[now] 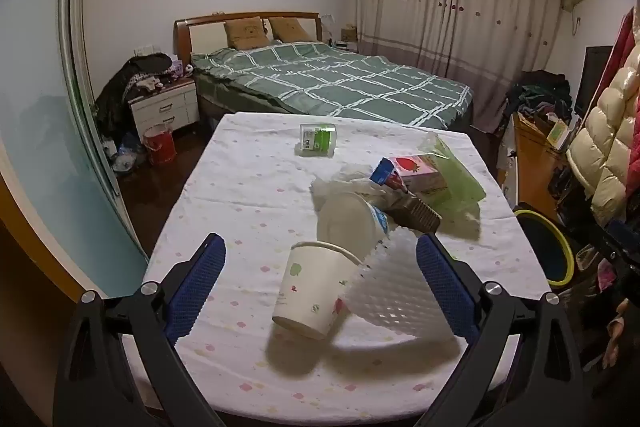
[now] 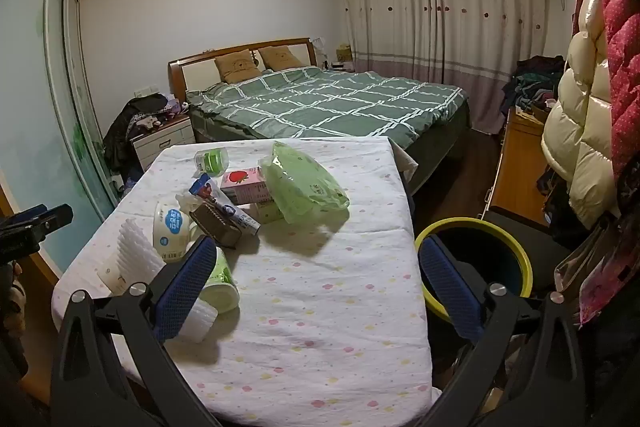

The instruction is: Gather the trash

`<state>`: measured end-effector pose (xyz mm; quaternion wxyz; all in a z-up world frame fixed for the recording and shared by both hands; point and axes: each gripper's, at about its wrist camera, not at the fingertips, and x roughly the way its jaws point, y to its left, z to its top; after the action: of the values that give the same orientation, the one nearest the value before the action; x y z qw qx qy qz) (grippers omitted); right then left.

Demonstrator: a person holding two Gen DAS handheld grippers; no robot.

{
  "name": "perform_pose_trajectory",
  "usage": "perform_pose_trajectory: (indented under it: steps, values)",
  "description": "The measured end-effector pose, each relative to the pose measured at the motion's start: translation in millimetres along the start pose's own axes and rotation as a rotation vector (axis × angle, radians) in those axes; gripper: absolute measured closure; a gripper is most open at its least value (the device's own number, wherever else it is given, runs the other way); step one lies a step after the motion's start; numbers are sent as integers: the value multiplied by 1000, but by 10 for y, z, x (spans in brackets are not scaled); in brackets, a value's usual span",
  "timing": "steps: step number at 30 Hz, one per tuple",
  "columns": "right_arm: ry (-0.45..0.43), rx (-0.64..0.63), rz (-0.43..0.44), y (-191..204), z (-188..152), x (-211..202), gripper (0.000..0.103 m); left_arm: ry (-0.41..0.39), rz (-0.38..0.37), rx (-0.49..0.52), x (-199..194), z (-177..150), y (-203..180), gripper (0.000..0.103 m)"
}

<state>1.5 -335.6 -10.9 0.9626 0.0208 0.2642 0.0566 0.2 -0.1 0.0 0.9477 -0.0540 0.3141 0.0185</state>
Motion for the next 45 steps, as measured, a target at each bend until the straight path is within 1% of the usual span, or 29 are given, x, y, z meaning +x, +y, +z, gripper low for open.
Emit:
perform_pose_trajectory:
  steps: [3,7,8,10,13,29,34,45]
  values:
    - [-2,-1,-2,4,-1,8,6,10,-10,10,18,9,25,7]
    - [-1,-1,-1,12,-5,15,6,25,11,28,81,63,20,7]
    - [-1,-2,-2,15,-6,15,6,0,24,47,25,24,-59,7]
    - [0,1,1,10,-4,25,6,-11,22,49,-56,16,-55,7]
    - [-1,3,-1,13,-12,28,6,-2,26,55,4,15,-77,7]
    - [4,5,2,14,-22,72,6,-2,26,54,14,7,-87,7]
    - [5,4,3,21,-22,71,6,3,42,44,30,4,-103,7]
    - [9,6,4,13,-18,85,6,-10,29,50,23,14,-117,6]
